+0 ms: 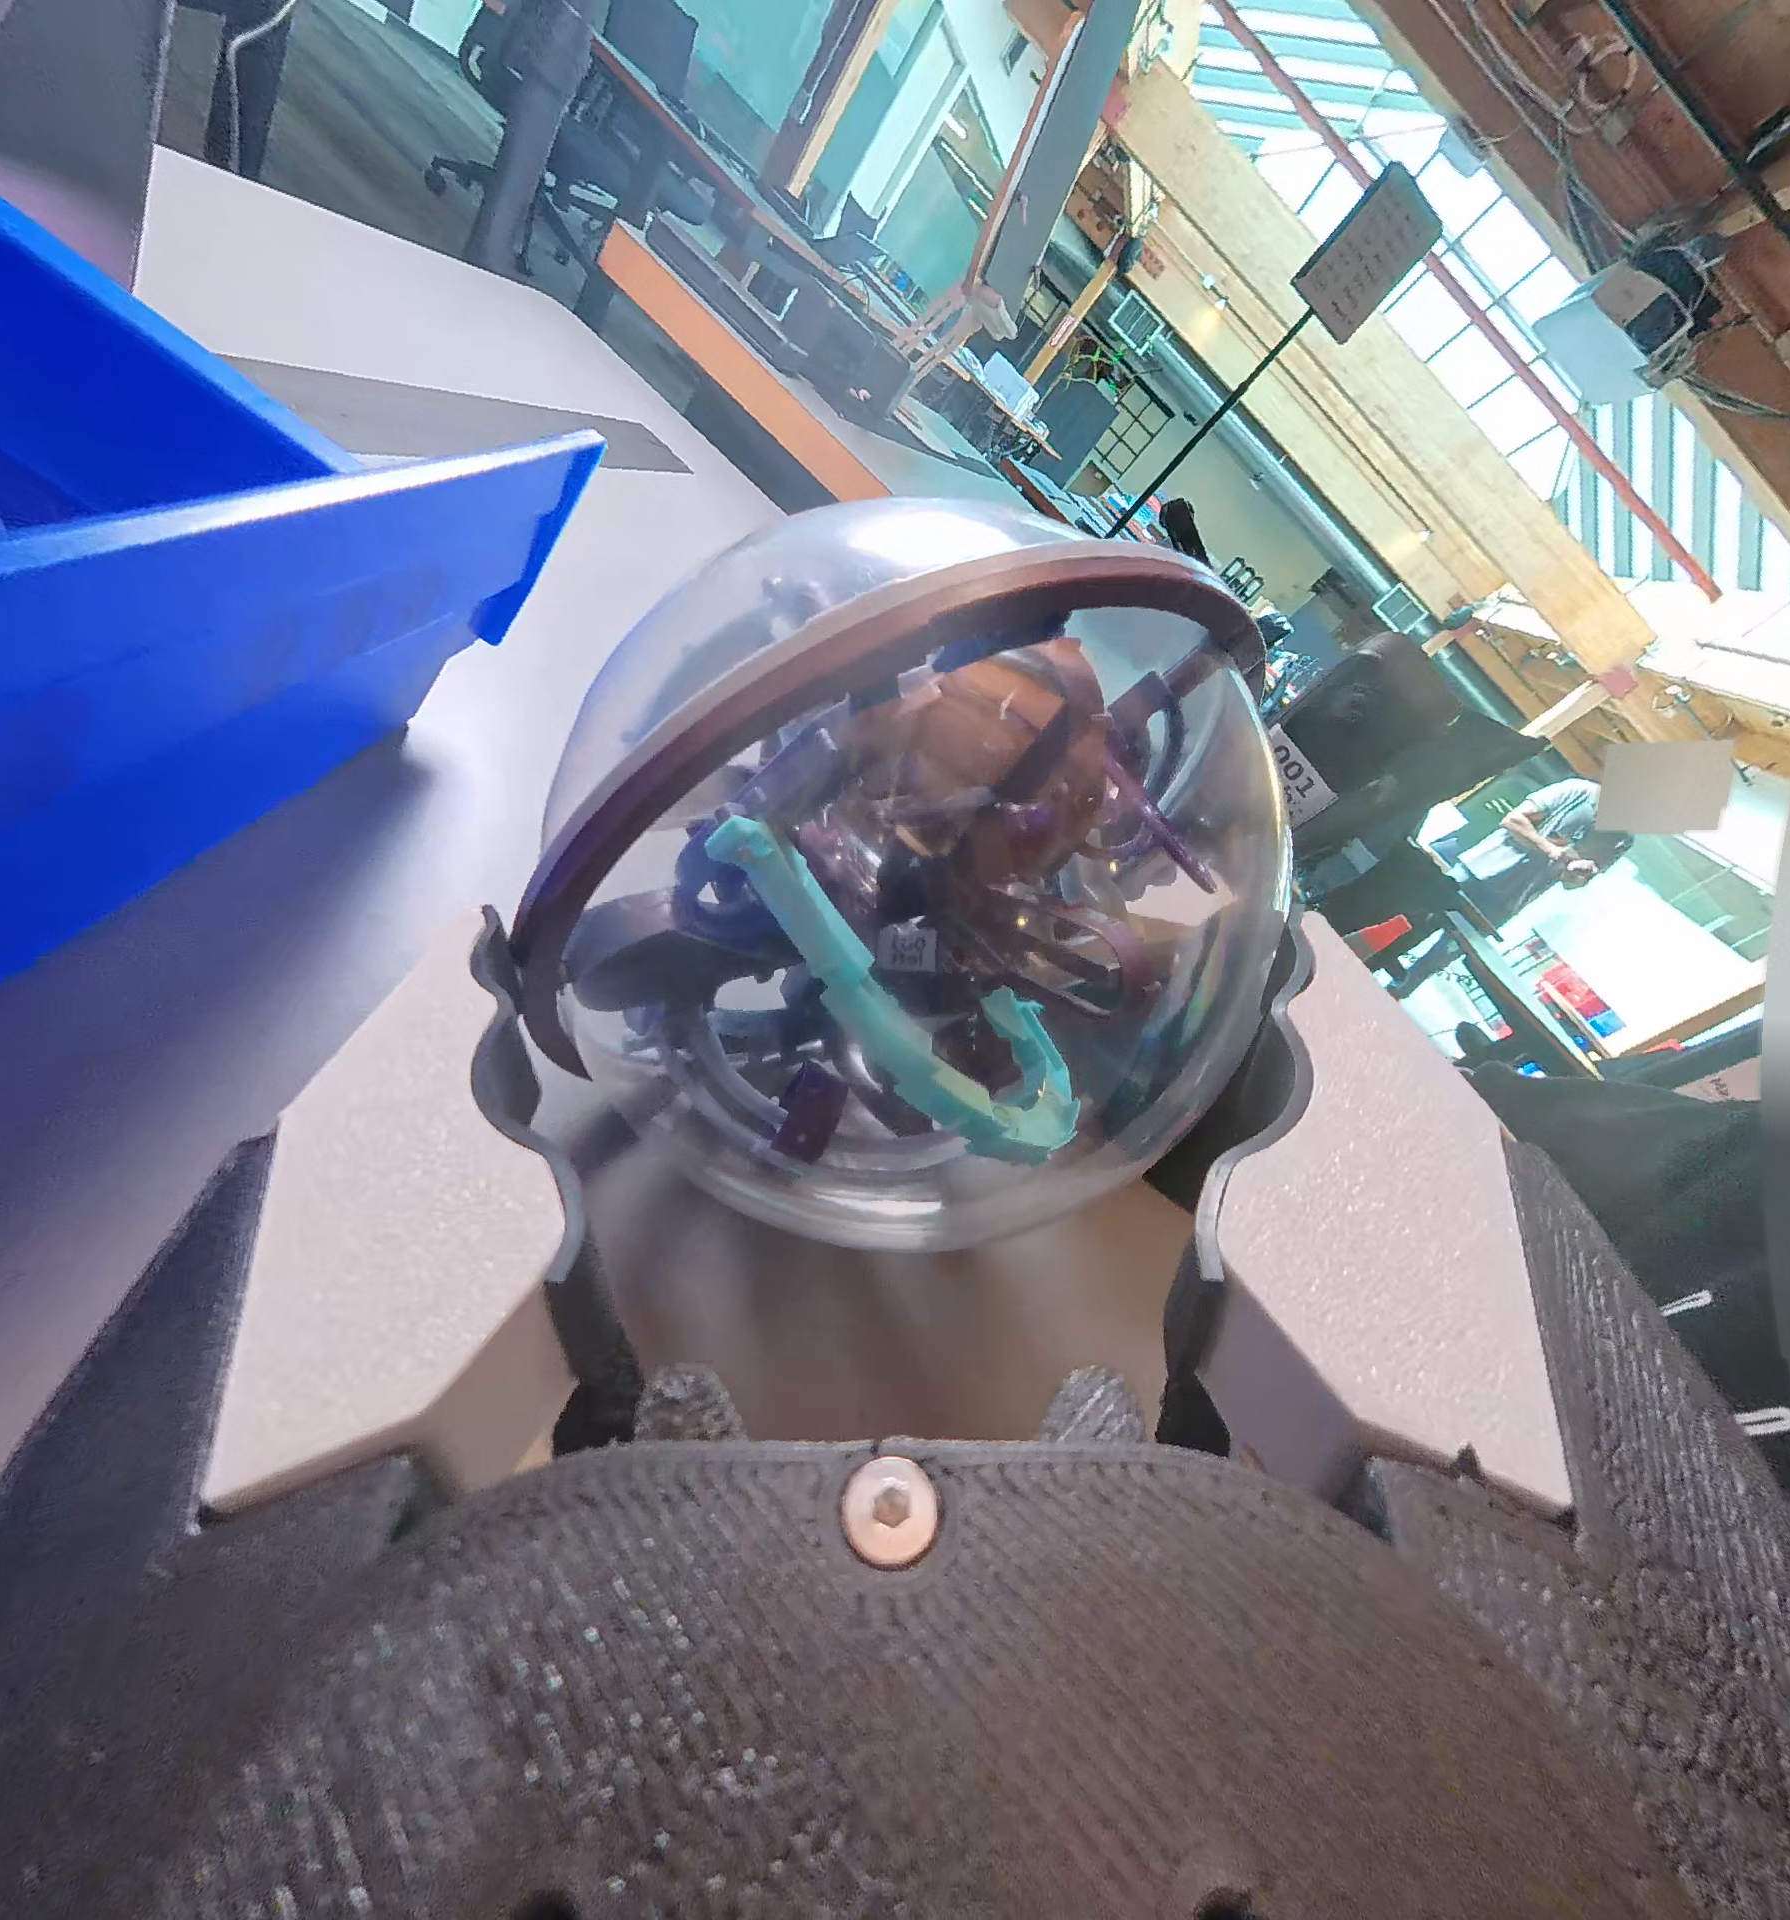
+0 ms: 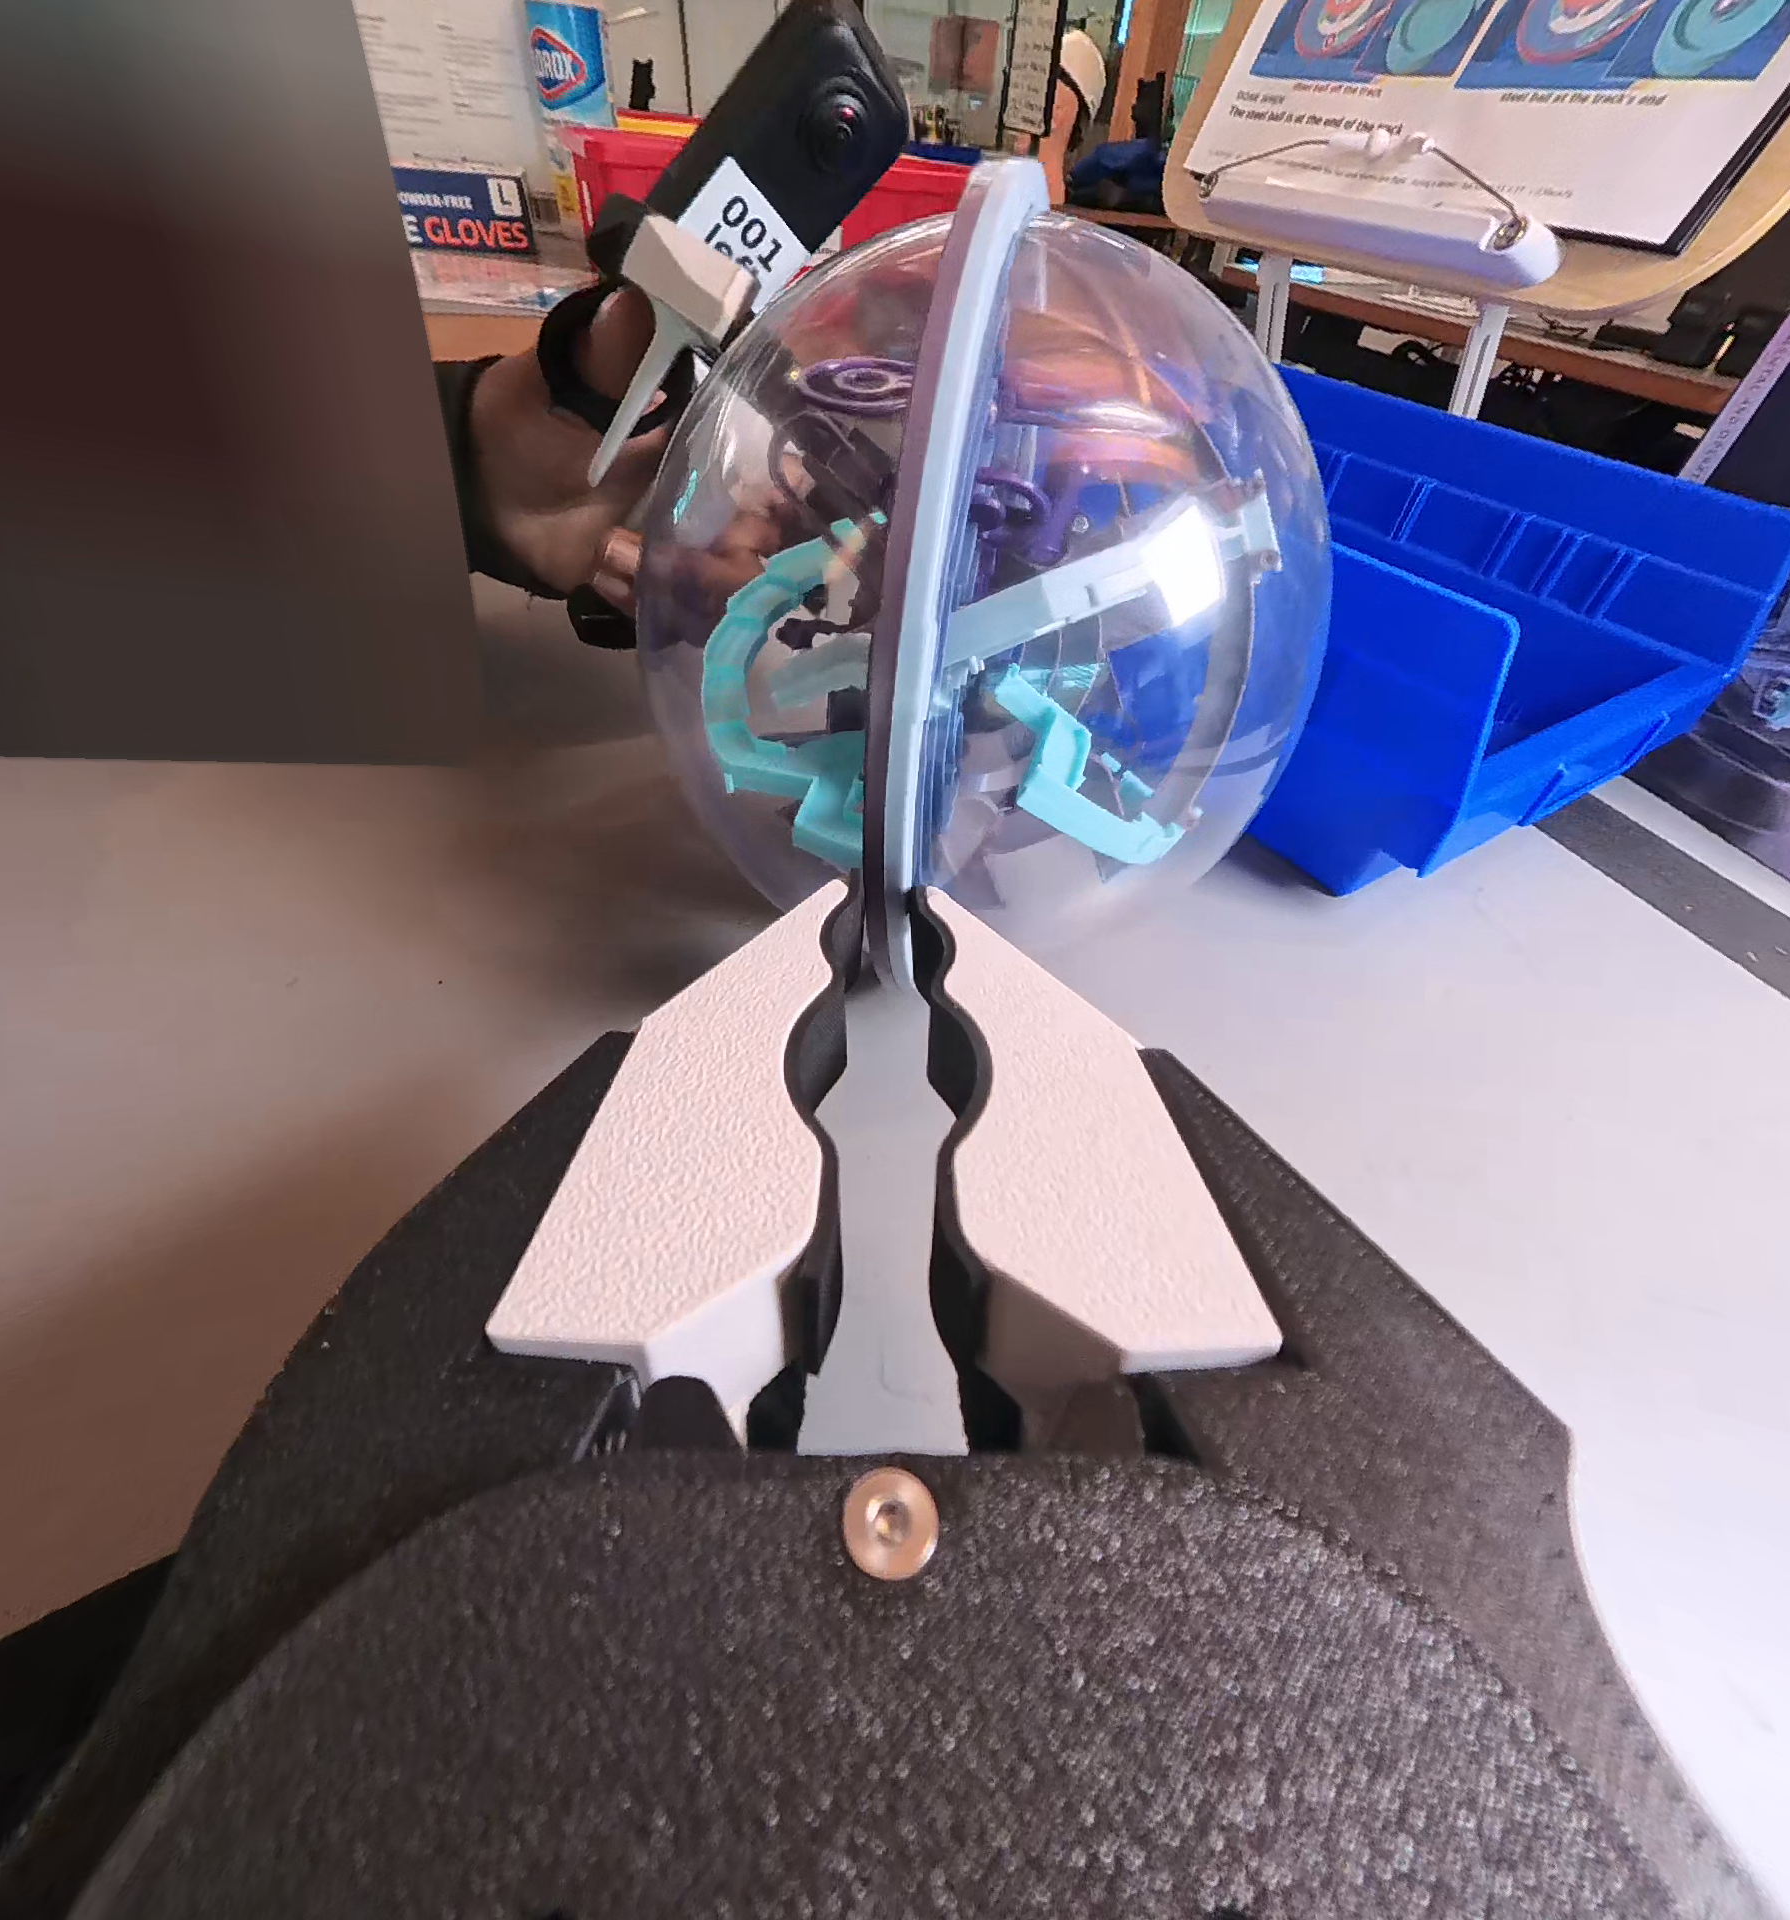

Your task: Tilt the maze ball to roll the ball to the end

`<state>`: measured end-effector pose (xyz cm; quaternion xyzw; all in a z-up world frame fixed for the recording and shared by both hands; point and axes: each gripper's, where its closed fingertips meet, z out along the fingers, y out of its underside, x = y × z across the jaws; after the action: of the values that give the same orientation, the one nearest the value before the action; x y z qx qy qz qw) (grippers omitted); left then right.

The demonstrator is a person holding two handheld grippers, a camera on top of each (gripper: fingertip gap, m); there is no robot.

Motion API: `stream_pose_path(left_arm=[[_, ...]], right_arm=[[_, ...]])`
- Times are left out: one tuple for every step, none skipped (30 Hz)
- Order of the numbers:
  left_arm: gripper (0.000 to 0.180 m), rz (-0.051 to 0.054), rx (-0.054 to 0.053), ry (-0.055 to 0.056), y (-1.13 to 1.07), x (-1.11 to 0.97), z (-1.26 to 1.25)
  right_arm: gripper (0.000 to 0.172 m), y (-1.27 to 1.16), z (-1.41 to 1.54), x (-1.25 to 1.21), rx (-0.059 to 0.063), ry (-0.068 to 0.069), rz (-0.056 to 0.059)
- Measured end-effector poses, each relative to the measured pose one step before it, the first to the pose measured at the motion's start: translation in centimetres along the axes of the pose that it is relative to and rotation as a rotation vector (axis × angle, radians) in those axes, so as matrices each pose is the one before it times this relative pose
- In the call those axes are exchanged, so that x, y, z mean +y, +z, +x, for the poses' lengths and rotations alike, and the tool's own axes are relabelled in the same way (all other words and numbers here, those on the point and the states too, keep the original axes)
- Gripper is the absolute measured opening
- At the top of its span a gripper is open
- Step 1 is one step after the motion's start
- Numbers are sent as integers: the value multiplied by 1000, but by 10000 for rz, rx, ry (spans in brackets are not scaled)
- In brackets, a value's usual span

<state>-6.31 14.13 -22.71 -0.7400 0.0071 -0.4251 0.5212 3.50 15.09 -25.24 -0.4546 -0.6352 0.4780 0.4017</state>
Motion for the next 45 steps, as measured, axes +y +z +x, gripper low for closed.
stream_pose_path(left_arm=[[139, 31, -5, -95, 46, -131, -78], [139, 26, -10, -90, 40, -123, -70], [138, 16, -18, -88, 53, -89, -69], [138, 15, -26, -59, 53, -71, -49], [138, 21, -32, -53, 55, -62, -40], [138, 21, -29, -42, 47, -57, -40], [138, 19, -22, -35, 31, -37, -32], [138, 10, -23, -35, 24, -32, -26], [138, 3, -25, -26, 9, -17, -15], [138, 8, -17, -7, 12, -6, -14], [138, 5, -11, 5, 7, 0, 4], [138, -1, -11, 10, 3, -8, -3], [138, -5, -14, 38, 10, 9, 3], [138, -3, -7, 72, 15, 12, 12], [138, -5, 0, 68, 15, 5, 14], [138, 0, 1, 87, 8, 3, 23], [137, 1, 5, 71, 3, -4, 34], [137, 10, 3, 90, 1, -11, 22], [137, 19, -3, 110, -7, -26, 45], [136, 10, 7, 139, -16, -13, 56], [136, 8, 13, 166, -36, -11, 77], [135, 0, 24, 199, -38, 1, 93], [134, -24, 23, 291, -39, 29, 116], [134, -44, 40, 369, -27, 62, 199], [136, -18, 55, 394, 3, 27, 287], [137, -13, 4, 395, 20, 21, 237], [137, -77, -62, 365, 59, 130, 128], [138, -167, -132, 331, 106, 305, -28], [137, -216, -185, 281, 134, 428, -156], [136, -198, -174, 230, 159, 414, -165], [136, -140, -145, 173, 143, 330, -146], [136, -47, -75, 83, 127, 164, -62], [136, 48, -36, -38, 67, -17, -45], [136, 61, -5, -88, 29, -88, -23], [136, 37, 6, -94, 15, -60, -16], [136, 10, -22, -111, 17, -28, -46], [136, -3, -42, -94, 22, 5, -35], [136, 2, -40, -78, 29, 5, -23], [136, 24, -28, -66, 7, -39, 16], [136, 17, -24, -63, -1, -62, 17], [136, -1, -32, -68, 6, -51, 11], [136, 4, -34, -57, -3, -58, 23], [136, 13, -29, -51, -3, -58, 27], [136, 7, -30, -53, -14, -61, 22], [135, 1, -36, -47, -15, -59, 22]], right_arm=[[5, 54, -16, -9, -18, 23, -1], [5, 26, -10, -12, -15, 36, 7], [5, 8, 38, -15, -9, 59, 16], [5, -8, 59, -8, 0, 71, 13], [5, -13, 63, -2, -4, 70, 10], [5, -8, 54, 7, -1, 61, 8], [5, -13, 39, -2, 3, 46, 6], [5, -6, 42, -3, 2, 59, 6], [5, -5, 40, -2, -10, 82, 5], [5, -5, 28, 3, -29, 89, 9], [5, -15, 21, 10, -39, 102, 13], [5, -16, 45, 25, -33, 126, 7], [5, -18, 75, 23, -18, 147, -9], [5, -22, 81, 38, -19, 154, -23], [5, -11, 58, 47, -44, 170, -20], [5, -4, 12, 56, -70, 188, -24], [6, -2, -15, 68, -73, 151, -27], [6, 12, -34, 87, -64, 118, -42], [6, 29, -26, 104, -58, 116, -61], [6, 48, -70, 135, -90, 176, -80], [6, 50, -97, 148, -126, 224, -85], [6, 42, -120, 111, -146, 223, -51], [6, 1, -138, 26, -176, 247, 6], [5, -8, -134, -23, -187, 268, 43], [5, -26, -78, 26, -178, 308, 17], [5, -27, -30, 79, -163, 308, -8], [5, -28, 4, 62, -142, 273, 10], [5, -49, 25, -16, -106, 203, 40], [5, -34, 30, -36, -48, 104, 34], [5, -9, 46, 25, -2, 46, -18], [5, 22, 8, 86, -11, 45, -56], [5, 49, 11, 115, -14, 63, -74], [5, 46, 8, 120, -15, 67, -70], [5, 33, -30, 51, -44, 45, -34], [5, 16, -45, 2, -46, 34, -2], [5, 5, 7, -20, -27, 66, 10], [5, -5, 35, 2, -17, 80, 2], [5, -12, 15, 0, -29, 64, 1], [5, -16, -15, -12, -42, 40, 13], [5, -12, -27, -34, -42, 33, 18], [5, -11, -35, -27, -32, 34, 10], [5, -5, -20, -24, -29, 22, 6], [5, -1, -41, -23, -34, 16, 12], [5, -14, -38, -34, -36, 25, 18], [5, -8, -34, -33, -35, 27, 14]])
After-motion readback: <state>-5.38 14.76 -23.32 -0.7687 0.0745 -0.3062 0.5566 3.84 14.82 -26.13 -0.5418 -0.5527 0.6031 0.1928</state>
